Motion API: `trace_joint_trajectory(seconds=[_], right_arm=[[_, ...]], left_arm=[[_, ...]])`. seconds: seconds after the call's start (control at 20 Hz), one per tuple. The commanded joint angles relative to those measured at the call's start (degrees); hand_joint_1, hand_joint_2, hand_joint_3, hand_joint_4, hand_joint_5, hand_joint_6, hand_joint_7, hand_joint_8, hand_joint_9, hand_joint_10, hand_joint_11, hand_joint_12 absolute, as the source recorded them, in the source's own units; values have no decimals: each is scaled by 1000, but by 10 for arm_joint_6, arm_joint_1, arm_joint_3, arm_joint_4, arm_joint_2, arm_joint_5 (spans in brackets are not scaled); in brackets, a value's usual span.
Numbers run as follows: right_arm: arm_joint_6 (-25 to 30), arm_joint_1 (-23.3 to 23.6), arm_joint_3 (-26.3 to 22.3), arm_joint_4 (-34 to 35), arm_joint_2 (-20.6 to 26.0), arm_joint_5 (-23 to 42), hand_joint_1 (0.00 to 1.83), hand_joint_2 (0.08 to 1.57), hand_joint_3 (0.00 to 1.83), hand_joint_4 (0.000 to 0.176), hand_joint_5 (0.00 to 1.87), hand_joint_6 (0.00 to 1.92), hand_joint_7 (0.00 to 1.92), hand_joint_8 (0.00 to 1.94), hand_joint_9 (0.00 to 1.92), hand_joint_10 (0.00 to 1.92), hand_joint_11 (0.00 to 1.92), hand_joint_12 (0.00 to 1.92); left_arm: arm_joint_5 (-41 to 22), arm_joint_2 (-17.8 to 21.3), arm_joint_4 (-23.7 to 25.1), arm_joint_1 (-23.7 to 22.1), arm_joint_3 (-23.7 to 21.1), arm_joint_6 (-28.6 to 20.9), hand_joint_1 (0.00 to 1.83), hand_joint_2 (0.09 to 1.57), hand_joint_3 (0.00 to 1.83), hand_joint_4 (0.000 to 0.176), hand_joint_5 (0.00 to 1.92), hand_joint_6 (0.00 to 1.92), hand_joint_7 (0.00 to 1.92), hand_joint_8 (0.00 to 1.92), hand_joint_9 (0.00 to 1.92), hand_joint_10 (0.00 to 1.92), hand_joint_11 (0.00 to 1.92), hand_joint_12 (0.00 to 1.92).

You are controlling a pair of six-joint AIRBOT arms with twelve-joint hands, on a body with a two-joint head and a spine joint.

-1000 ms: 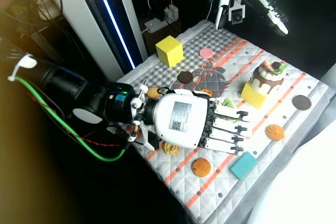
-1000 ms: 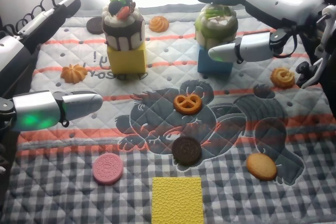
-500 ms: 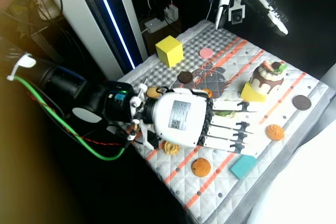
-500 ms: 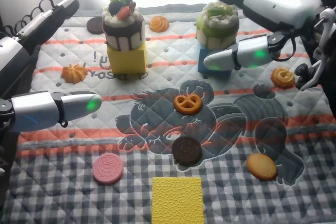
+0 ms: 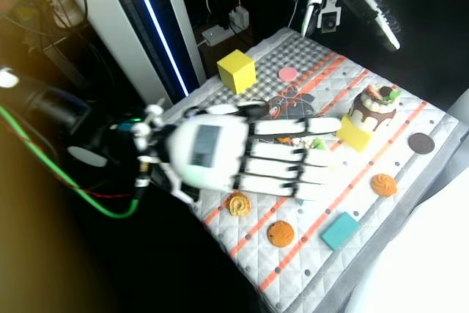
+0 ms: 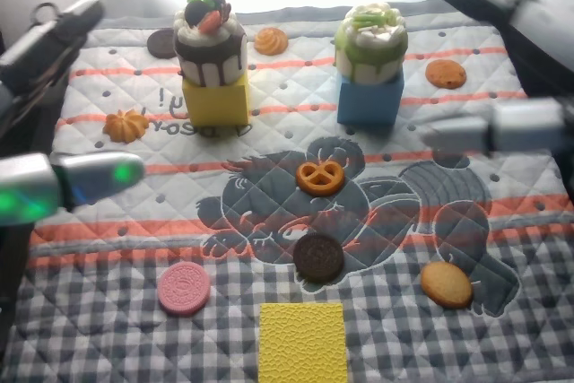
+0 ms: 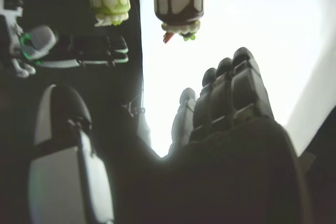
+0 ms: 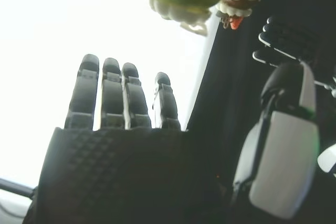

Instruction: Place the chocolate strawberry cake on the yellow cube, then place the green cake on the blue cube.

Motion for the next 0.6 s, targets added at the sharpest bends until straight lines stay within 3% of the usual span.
trace_joint_trajectory(seconds=[0.0, 0.2, 0.3, 0.35, 0.4, 0.45, 0.5, 0.55], right_arm=[[6, -7, -5, 21, 8, 136, 692, 878, 13, 176, 0, 0, 0, 0, 0, 0, 0, 0], [55, -90, -40, 40, 33, 272, 631, 802, 0, 176, 0, 0, 0, 0, 0, 0, 0, 0], [55, -111, -55, 38, 48, 338, 605, 801, 0, 176, 0, 0, 0, 0, 0, 0, 0, 0], [55, -114, -58, 35, 53, 358, 552, 864, 16, 176, 0, 0, 0, 0, 0, 0, 0, 0], [55, -114, -60, 30, 58, 376, 602, 958, 16, 176, 0, 0, 0, 0, 0, 0, 0, 0], [55, -114, -61, 29, 62, 389, 766, 924, 0, 176, 0, 0, 0, 0, 8, 3, 0, 0], [55, -113, -60, 30, 65, 398, 839, 911, 0, 176, 0, 0, 5, 2, 10, 3, 0, 0], [55, -113, -60, 31, 69, 399, 837, 903, 0, 176, 0, 0, 23, 8, 18, 6, 0, 0]], left_arm=[[-109, 7, 10, 3, 3, -27, 718, 826, 0, 176, 0, 0, 0, 0, 0, 0, 0, 0], [-205, 29, 37, 54, -21, -91, 456, 804, 0, 176, 0, 0, 0, 0, 0, 0, 10, 4], [-263, 42, 45, 81, -31, -114, 471, 846, 2, 176, 0, 0, 0, 0, 0, 0, 8, 4], [-287, 43, 48, 88, -31, -124, 411, 932, 10, 168, 0, 0, 0, 0, 0, 0, 27, 20], [-305, 43, 52, 89, -30, -131, 224, 977, 2, 136, 0, 0, 43, 1, 45, 15, 5, 371], [-318, 44, 55, 86, -27, -138, 215, 1030, 7, 76, 0, 0, 52, 1, 74, 15, 0, 540], [-318, 43, 58, 75, -22, -142, 414, 979, 0, 94, 0, 0, 53, 0, 53, 6, 0, 301], [-318, 41, 65, 63, -17, -142, 476, 947, 0, 97, 0, 0, 118, 5, 94, 7, 0, 252]])
